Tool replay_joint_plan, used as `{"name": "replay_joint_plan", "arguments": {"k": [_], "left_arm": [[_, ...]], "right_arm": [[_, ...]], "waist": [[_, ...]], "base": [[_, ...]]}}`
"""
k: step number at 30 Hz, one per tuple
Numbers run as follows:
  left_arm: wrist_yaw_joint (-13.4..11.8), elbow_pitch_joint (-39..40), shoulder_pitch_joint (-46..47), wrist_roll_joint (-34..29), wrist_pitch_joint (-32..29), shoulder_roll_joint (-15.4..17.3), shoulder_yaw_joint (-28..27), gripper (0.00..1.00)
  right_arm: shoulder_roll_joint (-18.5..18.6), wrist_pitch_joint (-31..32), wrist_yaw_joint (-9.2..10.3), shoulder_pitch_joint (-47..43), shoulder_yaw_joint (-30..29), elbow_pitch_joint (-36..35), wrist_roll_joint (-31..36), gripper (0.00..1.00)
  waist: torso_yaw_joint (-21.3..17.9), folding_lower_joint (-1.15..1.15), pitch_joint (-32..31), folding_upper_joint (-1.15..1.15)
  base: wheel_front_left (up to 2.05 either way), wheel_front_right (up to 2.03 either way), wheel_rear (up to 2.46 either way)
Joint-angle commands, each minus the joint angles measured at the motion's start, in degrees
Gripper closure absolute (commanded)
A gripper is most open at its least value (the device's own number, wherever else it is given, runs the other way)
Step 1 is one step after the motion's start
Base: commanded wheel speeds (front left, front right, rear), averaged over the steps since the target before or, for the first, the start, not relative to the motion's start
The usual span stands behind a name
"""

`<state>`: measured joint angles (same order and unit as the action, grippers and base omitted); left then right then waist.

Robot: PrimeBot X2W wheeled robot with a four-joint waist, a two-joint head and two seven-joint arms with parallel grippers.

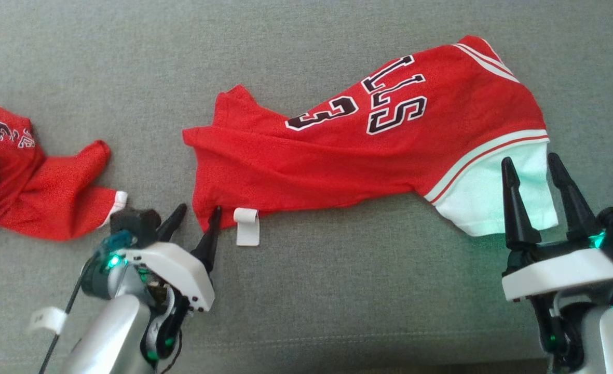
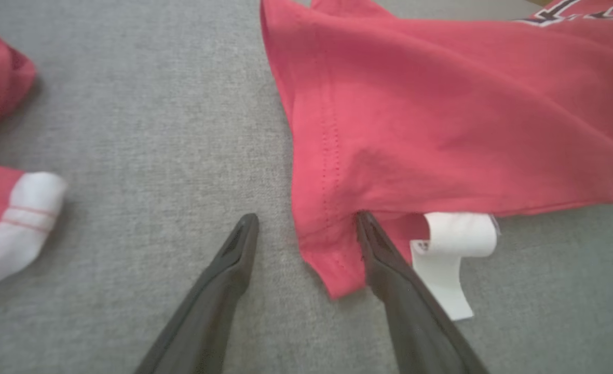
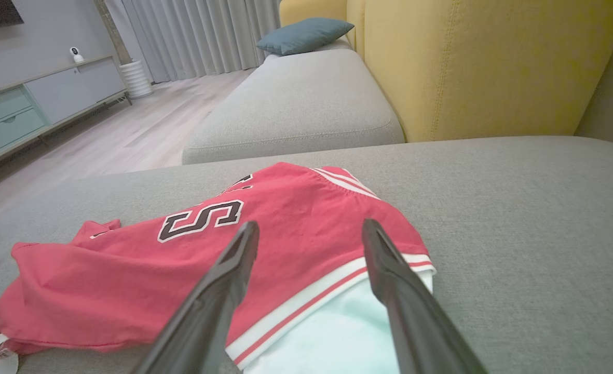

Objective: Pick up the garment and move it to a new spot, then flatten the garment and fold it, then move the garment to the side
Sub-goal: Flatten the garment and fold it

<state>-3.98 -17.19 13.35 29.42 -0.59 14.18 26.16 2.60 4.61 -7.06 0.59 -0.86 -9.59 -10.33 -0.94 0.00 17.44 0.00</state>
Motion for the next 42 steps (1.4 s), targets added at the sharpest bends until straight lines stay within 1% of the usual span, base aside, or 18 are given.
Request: {"name": "replay_joint_plan", "arguments": {"k": [1,3,4,5,6,12,16,17,24,30,31,32,33,37,42], "left_arm": [[0.55,0.28,2.43,0.45,-1.07,0.72,-1.18,0.0],[0.93,-0.61,2.89,0.46,-2.12,0.81,-0.59,0.01],[1.01,-0.84,3.14,0.37,-2.25,0.85,-0.42,0.26],[0.99,-0.96,3.4,0.08,-1.99,0.96,-0.31,0.65],[0.99,-1.05,3.59,-0.05,-1.78,1.01,-0.25,1.0],[0.34,-0.42,3.92,-0.62,-0.86,1.31,-0.17,1.0],[-0.37,0.87,4.0,-1.18,-0.13,1.65,-0.21,1.0],[-0.37,0.87,4.0,-1.18,-0.13,1.65,-0.21,1.0],[-0.7,3.82,5.43,-2.02,0.68,1.83,0.15,1.0],[-0.95,6.02,6.28,-2.75,1.36,2.2,0.45,1.0],[-1.04,6.39,6.27,-2.85,1.58,2.32,0.41,1.0],[-1.18,6.86,6.23,-3.0,1.93,2.49,0.32,1.0],[-1.31,7.36,6.13,-3.09,2.24,2.68,0.21,1.0],[-2.43,11.31,5.25,-3.72,4.09,3.82,-0.83,1.0],[-4.4,19.93,3.99,-4.79,4.52,6.35,-2.67,1.0]], "right_arm": [[0.29,-0.23,-0.43,1.13,0.95,-1.66,-0.62,0.0],[0.29,-0.23,-0.43,1.18,0.87,-1.39,-0.85,0.0],[0.29,-0.06,-0.43,1.2,0.87,-1.22,-0.91,0.0],[0.29,0.25,-0.43,1.17,0.8,-1.03,-0.78,0.0],[0.29,0.5,-0.43,1.13,0.67,-0.86,-0.59,0.0],[0.29,3.96,-0.43,-0.52,-2.14,1.89,1.33,0.0],[0.29,6.01,-0.43,-1.25,-5.62,3.97,2.25,0.0],[0.29,6.01,-0.43,-1.25,-5.62,3.97,2.25,0.0],[0.28,9.73,-0.43,-0.44,-10.01,7.52,0.79,0.0],[0.28,14.05,-0.43,0.23,-10.74,8.82,-1.49,0.0],[0.28,14.52,-0.43,0.28,-10.57,8.89,-2.13,0.05],[0.28,14.73,-0.43,0.35,-10.47,8.89,-2.55,0.79],[0.28,14.81,-0.43,0.41,-10.34,8.56,-2.91,1.0],[0.28,12.99,-0.43,1.01,-9.86,4.27,-5.27,1.0],[0.28,12.0,-0.43,2.16,-10.71,-4.7,-7.17,1.0]], "waist": [[0.01,0.0,0.28,0.0],[0.02,0.0,0.49,0.0],[0.03,0.0,0.57,0.0],[0.03,0.0,0.63,0.0],[0.03,0.0,0.67,0.0],[0.21,0.0,1.04,0.0],[0.45,0.0,1.95,0.0],[0.45,0.0,1.95,0.0],[1.34,0.0,5.33,0.0],[1.79,0.0,7.42,0.0],[1.79,0.0,7.56,0.0],[1.76,0.0,7.63,0.0],[1.72,0.0,7.58,0.0],[1.19,0.0,6.23,0.0],[0.94,0.0,2.92,0.0]], "base": [[0.0,0.0,0.0],[0.0,0.0,0.0],[0.0,0.0,0.0],[0.0,0.0,0.0],[0.0,0.0,0.0],[0.0,0.0,0.0],[0.0,0.0,0.0],[0.0,0.0,0.0],[0.0,0.0,0.0],[0.0,0.0,0.0],[0.0,0.0,0.0],[0.0,0.0,0.0],[0.0,0.0,0.0],[0.0,0.0,0.0],[0.0,0.0,0.0]]}}
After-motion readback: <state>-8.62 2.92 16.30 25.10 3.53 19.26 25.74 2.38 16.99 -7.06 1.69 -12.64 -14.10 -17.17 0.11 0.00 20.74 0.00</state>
